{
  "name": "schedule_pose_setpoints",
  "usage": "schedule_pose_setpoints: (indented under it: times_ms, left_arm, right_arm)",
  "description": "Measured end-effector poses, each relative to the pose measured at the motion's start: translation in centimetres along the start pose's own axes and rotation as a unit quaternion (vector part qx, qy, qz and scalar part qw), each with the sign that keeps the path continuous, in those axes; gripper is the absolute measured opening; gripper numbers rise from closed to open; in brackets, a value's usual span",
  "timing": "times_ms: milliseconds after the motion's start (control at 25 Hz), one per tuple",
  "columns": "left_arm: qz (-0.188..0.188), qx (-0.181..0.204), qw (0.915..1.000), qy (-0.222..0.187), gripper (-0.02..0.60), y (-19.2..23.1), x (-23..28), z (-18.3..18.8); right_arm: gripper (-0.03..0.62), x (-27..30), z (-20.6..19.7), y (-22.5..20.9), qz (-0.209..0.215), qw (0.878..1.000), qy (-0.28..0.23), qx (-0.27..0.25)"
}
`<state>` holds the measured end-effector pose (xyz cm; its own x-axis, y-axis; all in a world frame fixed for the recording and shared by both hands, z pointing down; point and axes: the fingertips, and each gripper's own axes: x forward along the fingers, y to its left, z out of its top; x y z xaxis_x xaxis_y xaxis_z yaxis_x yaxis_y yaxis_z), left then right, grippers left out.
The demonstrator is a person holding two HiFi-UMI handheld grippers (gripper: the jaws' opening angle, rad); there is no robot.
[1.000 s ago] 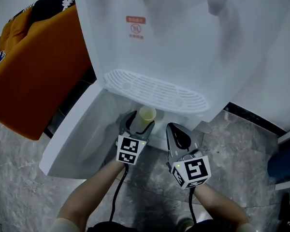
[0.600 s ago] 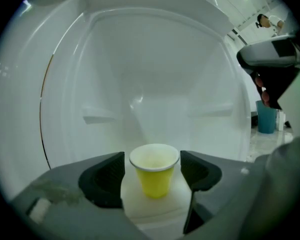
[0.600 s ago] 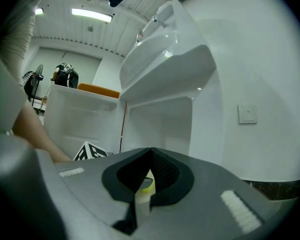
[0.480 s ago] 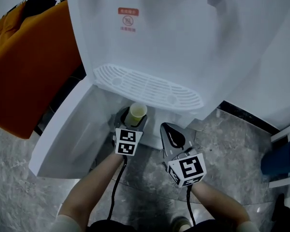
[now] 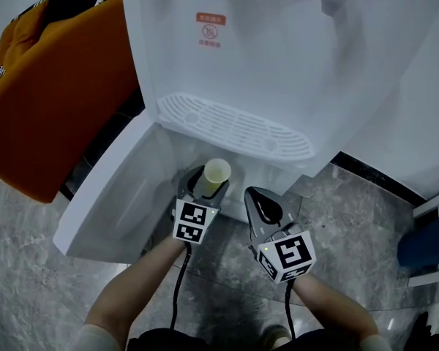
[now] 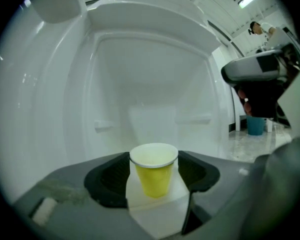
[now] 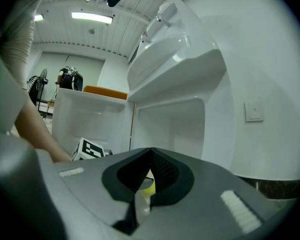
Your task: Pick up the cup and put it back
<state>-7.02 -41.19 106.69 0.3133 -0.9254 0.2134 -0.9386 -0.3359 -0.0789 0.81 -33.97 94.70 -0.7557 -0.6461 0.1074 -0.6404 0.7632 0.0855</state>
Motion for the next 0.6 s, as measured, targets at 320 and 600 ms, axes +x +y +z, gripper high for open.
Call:
schedule_pose_setpoints:
  times_ms: [320,600]
  left_arm:
    - [-0.053,0.036,0.9978,-0.019,0.308,-2.4,-6.6,3.6]
    - [-0.07,0.085,0.9938,-0.019,0.307,-2.6,-13.5,10.4]
  right_arm:
    - [0.003,-1.6,2.6,2.3,0.033,0.999,-0.014,0.005]
    - [0.003,-4.3,7.7,3.8,0.046,0.999,0.0,0.019]
